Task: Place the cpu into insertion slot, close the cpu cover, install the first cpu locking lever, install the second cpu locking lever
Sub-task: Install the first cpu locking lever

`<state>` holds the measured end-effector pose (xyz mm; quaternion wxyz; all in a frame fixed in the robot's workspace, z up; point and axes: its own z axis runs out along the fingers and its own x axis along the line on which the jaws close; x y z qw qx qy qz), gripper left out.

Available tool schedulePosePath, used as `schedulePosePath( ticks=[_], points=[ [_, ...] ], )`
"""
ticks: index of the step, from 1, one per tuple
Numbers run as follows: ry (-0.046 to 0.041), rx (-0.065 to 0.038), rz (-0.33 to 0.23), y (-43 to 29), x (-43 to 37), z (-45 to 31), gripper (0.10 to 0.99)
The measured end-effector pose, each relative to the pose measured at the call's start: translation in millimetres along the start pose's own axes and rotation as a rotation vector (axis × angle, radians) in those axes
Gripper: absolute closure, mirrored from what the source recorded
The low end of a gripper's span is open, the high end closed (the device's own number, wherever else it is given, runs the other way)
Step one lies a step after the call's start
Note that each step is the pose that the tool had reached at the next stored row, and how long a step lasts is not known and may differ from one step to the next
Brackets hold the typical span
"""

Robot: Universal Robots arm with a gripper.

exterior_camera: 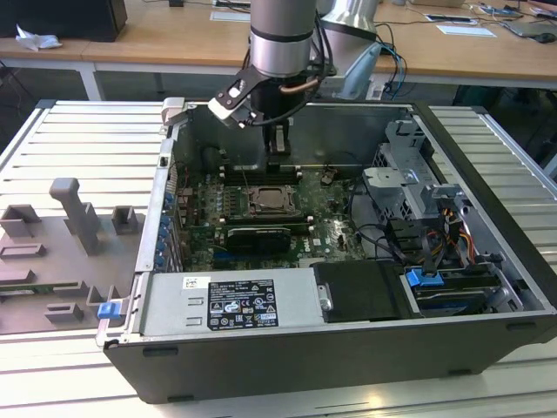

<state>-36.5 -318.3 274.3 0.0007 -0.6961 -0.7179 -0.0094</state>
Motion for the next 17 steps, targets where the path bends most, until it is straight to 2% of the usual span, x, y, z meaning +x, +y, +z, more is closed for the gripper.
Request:
schedulePosePath(
  ticks=[2,8,12,14,17],
  points=[
    [0.0004,0.000,-0.018,-0.3,0.0,-1.5,0.980],
    [0.0021,0.002,-0.162,-0.3,0.0,-1.5,0.980],
    [0.0030,0.003,-0.236,-0.3,0.0,-1.4,0.980],
    [0.0037,0.004,-0.297,-0.3,0.0,-1.2,0.980],
    [0.0044,0.005,-0.352,-0.3,0.0,-1.0,0.980]
  ],
)
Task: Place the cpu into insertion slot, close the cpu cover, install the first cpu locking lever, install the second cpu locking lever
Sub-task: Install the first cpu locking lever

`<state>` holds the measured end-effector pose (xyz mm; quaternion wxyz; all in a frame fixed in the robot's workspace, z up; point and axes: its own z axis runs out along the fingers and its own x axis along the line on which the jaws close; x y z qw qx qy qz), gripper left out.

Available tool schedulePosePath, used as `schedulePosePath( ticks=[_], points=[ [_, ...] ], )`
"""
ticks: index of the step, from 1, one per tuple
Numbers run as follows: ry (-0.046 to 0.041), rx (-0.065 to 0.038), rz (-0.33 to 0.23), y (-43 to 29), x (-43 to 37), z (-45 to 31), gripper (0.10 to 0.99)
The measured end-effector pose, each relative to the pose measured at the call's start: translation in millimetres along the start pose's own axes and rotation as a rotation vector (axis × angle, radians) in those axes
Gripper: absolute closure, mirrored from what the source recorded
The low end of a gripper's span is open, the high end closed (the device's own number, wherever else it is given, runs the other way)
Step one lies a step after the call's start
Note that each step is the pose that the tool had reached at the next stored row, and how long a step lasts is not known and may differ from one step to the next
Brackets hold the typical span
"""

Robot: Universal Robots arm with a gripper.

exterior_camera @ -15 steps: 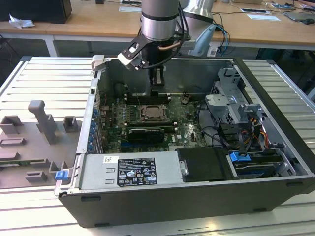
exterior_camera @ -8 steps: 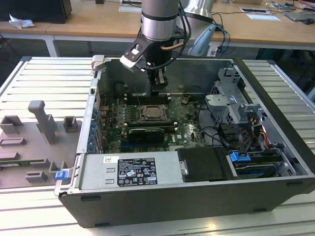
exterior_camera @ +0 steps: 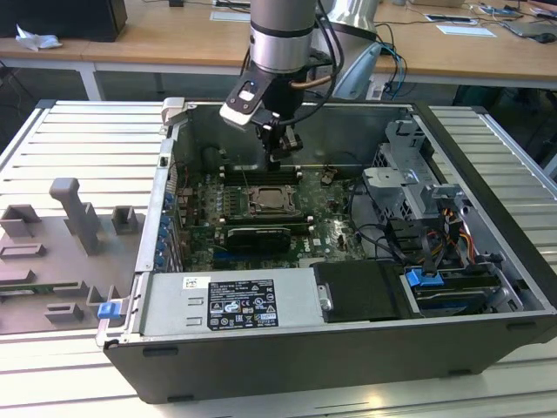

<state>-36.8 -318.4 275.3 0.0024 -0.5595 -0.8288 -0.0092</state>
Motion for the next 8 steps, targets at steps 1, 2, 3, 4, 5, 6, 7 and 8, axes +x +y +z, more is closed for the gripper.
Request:
schedulePosePath(
  ticks=[1,2,3,4,5,6,7,8],
  points=[
    [0.0005,0.001,-0.040,0.0,0.0,0.2,0.980],
    [0.0008,0.001,-0.060,0.0,0.0,0.3,0.980],
    [0.0010,0.001,-0.084,0.0,0.0,0.4,0.980],
    [0.0015,0.002,-0.121,0.0,0.0,0.5,0.980],
    [0.0018,0.002,-0.141,0.0,0.0,0.6,0.980],
    [0.0020,0.002,-0.160,0.0,0.0,0.6,0.980],
    [0.0022,0.003,-0.178,0.0,0.0,0.7,0.980],
    [0.0025,0.003,-0.196,0.0,0.0,0.7,0.980]
  ],
)
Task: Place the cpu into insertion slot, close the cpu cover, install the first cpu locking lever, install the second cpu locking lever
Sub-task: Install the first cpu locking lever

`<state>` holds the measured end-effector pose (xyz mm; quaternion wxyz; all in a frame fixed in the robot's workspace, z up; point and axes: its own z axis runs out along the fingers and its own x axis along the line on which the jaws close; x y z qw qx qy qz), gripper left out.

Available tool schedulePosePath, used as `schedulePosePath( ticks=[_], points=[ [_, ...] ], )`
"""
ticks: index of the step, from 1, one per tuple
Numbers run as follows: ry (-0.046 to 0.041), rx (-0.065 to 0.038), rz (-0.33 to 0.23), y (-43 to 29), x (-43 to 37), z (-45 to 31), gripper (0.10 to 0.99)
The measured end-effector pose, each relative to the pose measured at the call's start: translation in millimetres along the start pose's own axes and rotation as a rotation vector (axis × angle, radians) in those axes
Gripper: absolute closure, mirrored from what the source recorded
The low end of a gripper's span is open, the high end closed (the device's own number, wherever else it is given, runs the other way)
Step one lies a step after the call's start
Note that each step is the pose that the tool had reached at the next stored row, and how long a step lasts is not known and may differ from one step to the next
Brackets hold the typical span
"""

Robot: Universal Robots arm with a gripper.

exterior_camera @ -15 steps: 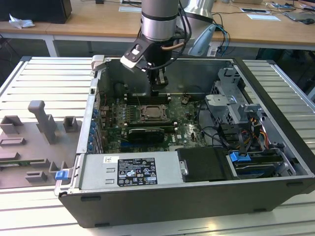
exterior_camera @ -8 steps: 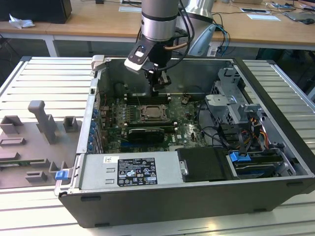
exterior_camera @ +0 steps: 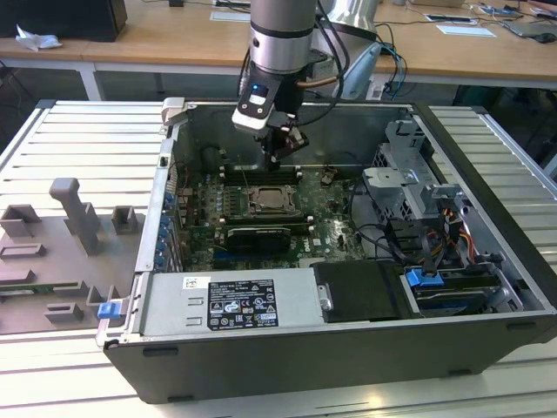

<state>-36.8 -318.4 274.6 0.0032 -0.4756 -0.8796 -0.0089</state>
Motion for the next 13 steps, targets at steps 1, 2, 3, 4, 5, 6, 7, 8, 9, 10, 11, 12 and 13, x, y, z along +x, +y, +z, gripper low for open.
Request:
schedulePosePath(
  ticks=[1,2,3,4,5,6,7,8,9,10,11,12,13],
  points=[
    [0.0004,0.000,-0.032,0.0,0.0,0.1,0.980],
    [0.0006,0.001,-0.050,0.0,0.0,0.1,0.980],
    [0.0009,0.001,-0.068,0.0,0.0,0.1,0.980],
    [0.0011,0.001,-0.085,0.0,0.0,0.1,0.980],
    [0.0014,0.002,-0.114,0.0,0.0,0.2,0.980],
    [0.0017,0.002,-0.138,0.0,0.0,0.2,0.980],
    [0.0020,0.002,-0.157,0.0,0.0,0.2,0.980],
    [0.0022,0.002,-0.175,0.0,0.0,0.2,0.980],
    [0.0024,0.003,-0.194,0.0,0.0,0.3,0.980],
    [0.0027,0.003,-0.220,0.0,0.0,0.3,0.980],
    [0.0032,0.004,-0.256,0.0,0.0,0.3,0.980],
    [0.0037,0.004,-0.297,0.0,0.0,0.3,0.980],
    [0.0040,0.004,-0.318,0.0,0.0,0.3,0.980]
  ],
)
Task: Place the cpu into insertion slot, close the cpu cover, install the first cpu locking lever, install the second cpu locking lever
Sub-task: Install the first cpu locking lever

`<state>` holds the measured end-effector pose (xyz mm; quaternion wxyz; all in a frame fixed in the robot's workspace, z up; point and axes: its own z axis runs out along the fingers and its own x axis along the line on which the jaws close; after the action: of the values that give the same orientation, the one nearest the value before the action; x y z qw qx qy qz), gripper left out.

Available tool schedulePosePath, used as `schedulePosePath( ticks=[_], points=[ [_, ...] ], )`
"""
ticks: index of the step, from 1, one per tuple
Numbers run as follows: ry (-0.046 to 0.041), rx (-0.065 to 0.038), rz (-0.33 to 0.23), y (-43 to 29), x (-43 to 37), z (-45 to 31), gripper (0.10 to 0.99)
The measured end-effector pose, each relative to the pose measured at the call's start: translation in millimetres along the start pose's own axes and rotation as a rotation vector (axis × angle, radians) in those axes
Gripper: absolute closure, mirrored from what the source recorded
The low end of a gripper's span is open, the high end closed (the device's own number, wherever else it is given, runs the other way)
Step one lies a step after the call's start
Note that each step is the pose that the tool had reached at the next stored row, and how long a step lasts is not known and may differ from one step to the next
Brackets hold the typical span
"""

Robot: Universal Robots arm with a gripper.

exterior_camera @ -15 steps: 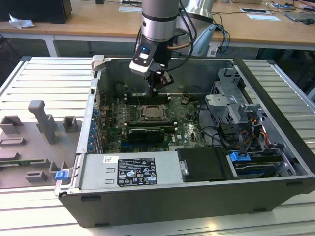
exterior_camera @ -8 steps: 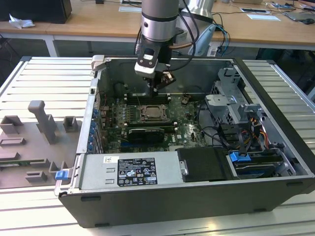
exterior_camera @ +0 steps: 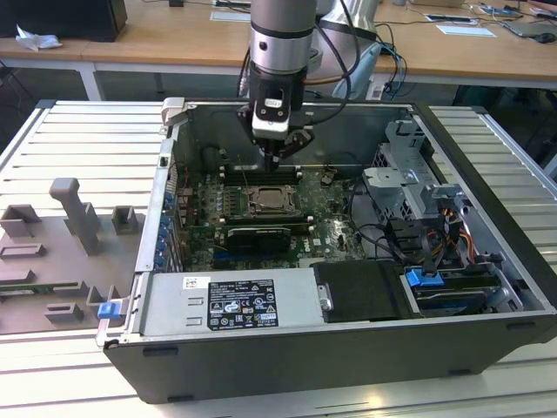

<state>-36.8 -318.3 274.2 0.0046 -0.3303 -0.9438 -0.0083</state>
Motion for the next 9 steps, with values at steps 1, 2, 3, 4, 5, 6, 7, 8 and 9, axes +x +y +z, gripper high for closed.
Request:
schedulePosePath(
  ticks=[1,2,3,4,5,6,7,8,9],
  points=[
    [0.0002,0.000,-0.016,0.0,0.0,0.0,0.980],
    [0.0005,0.001,-0.038,0.0,0.0,0.0,0.980],
    [0.0007,0.001,-0.055,0.0,0.0,0.0,0.980],
    [0.0008,0.001,-0.072,0.0,0.0,0.0,0.980],
    [0.0011,0.001,-0.086,0.0,0.0,0.0,0.980],
    [0.0014,0.002,-0.113,0.0,0.0,0.1,0.980],
    [0.0017,0.002,-0.136,0.0,0.1,0.1,0.980],
    [0.0019,0.002,-0.156,0.0,0.0,0.2,0.980],
    [0.0026,0.003,-0.207,0.0,0.0,0.2,0.980]
  ],
)
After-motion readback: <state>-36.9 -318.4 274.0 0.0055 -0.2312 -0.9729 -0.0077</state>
